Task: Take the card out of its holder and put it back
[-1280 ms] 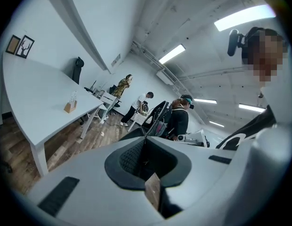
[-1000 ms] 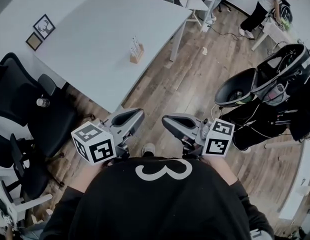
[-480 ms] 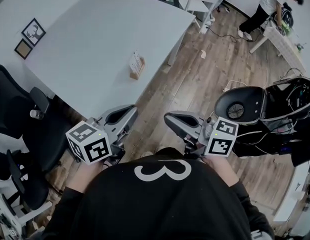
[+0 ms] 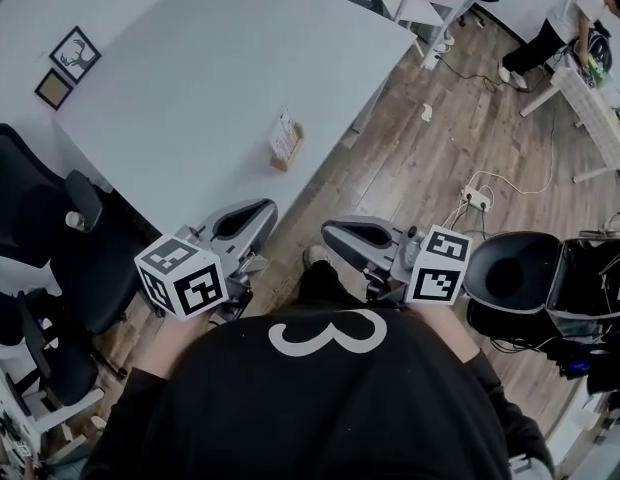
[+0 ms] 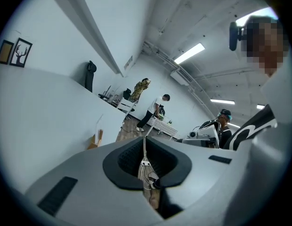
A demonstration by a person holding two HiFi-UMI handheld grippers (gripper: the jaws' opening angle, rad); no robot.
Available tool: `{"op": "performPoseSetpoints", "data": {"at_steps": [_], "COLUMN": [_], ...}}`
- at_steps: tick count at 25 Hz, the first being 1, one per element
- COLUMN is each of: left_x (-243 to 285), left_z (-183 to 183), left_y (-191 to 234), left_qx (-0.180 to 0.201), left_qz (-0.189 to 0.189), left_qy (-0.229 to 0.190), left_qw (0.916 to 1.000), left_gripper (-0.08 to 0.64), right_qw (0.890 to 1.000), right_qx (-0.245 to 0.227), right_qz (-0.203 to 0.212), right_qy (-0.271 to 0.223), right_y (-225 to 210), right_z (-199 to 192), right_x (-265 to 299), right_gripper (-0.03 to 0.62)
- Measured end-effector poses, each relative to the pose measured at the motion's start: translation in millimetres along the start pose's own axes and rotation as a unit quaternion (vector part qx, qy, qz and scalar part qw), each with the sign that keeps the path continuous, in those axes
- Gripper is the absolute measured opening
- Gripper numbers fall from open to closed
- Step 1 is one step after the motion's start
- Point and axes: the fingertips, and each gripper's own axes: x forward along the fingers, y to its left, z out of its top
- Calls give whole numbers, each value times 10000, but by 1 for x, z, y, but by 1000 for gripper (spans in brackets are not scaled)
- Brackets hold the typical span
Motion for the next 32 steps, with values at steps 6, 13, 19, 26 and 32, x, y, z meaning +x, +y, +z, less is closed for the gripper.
{"op": "performPoseSetpoints", "data": {"at_steps": [6, 13, 19, 26, 32], "left_x": [34, 59, 74, 91, 110], "left_z": [2, 9, 2, -1, -3], "left_y": [38, 81, 119, 150, 162], "left_qx": [58, -16, -58, 195, 89], "left_qz": [533, 978, 1369, 1520, 1485], "left_qy": [231, 393, 529, 424, 372], "left_qw": [9983, 9944, 9892, 9873, 9882], "left_gripper": [15, 53, 152, 152, 152], "right_qw": [9997, 9989, 9975, 9960, 9949], "right_qx": [179, 419, 621, 766, 868], "right_qz": [67, 48, 57, 77, 34], "right_qy": [130, 203, 320, 456, 511], "right_y": [-44, -88, -117, -137, -153], "right_z": [19, 40, 48, 49, 47], "right_x": [3, 10, 19, 27, 23], "right_gripper": [11, 11, 11, 11, 11]}}
